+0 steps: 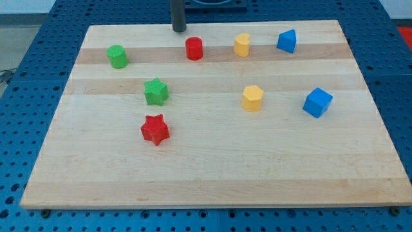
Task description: Push the green circle towards red circle
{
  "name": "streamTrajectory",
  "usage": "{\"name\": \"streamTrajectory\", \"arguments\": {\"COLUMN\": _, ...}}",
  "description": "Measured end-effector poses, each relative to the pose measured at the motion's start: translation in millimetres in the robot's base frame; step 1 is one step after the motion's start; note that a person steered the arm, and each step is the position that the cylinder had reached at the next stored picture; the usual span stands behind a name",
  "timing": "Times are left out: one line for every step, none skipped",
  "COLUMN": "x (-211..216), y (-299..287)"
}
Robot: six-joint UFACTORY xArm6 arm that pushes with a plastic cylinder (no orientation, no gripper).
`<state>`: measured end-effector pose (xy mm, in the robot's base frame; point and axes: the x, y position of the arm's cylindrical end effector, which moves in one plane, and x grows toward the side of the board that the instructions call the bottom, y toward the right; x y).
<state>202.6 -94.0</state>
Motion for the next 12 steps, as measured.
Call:
{"name": "streamTrajectory", "arguments": {"x": -1.0, "y": -61.0}}
{"name": "streamTrajectory", "arguments": {"x": -0.8, "y": -75.3}}
{"name": "streamTrajectory", "arguments": {"x": 1.1, "y": -89.1}}
{"name": "streamTrajectory", "arguments": {"x": 10.5, "y": -137.7}}
{"name": "streamTrajectory", "arguments": {"x": 10.4, "y": -138.5}}
{"name": "streamTrajectory", "arguments": {"x": 20.6, "y": -142.9}}
{"name": "streamTrajectory", "arguments": {"x": 38.9, "y": -142.9}}
{"name": "streamTrajectory", "arguments": {"x": 38.5, "y": -142.9}}
{"name": "streamTrajectory", "arguments": {"x": 38.5, "y": -142.9}}
{"name": "streamTrajectory", "arguments": {"x": 52.2, "y": -142.9}}
{"name": "streamTrajectory", "arguments": {"x": 44.1, "y": -145.2}}
{"name": "streamTrajectory", "arguments": {"x": 45.2, "y": -164.9}}
